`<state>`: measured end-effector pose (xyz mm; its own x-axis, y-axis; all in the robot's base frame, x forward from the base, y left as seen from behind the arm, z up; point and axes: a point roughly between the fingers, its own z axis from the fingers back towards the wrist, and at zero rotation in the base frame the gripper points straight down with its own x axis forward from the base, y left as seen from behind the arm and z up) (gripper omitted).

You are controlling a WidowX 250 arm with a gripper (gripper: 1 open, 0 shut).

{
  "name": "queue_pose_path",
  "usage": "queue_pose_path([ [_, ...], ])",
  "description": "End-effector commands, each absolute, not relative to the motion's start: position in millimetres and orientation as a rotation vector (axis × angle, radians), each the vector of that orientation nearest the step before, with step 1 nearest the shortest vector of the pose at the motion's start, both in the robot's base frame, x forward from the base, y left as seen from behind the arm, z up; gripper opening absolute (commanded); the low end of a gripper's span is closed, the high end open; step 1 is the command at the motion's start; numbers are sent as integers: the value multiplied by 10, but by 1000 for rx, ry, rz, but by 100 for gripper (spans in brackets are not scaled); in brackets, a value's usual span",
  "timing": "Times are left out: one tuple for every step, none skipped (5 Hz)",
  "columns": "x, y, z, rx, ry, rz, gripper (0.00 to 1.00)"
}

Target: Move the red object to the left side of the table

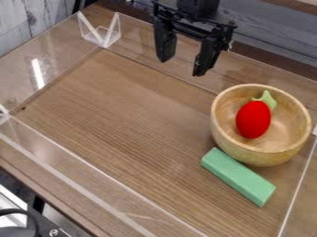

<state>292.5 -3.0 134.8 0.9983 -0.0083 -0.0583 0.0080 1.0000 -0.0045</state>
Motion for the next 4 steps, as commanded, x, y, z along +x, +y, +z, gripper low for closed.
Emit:
queue_pose_path([
  [2913, -69, 1237, -12, 89, -7, 100],
  [3024, -380, 1178, -17, 89, -58, 100],
  [3166, -779, 1144, -15, 80, -107, 100],
  [3252, -1051, 1073, -16, 84, -140, 100],
])
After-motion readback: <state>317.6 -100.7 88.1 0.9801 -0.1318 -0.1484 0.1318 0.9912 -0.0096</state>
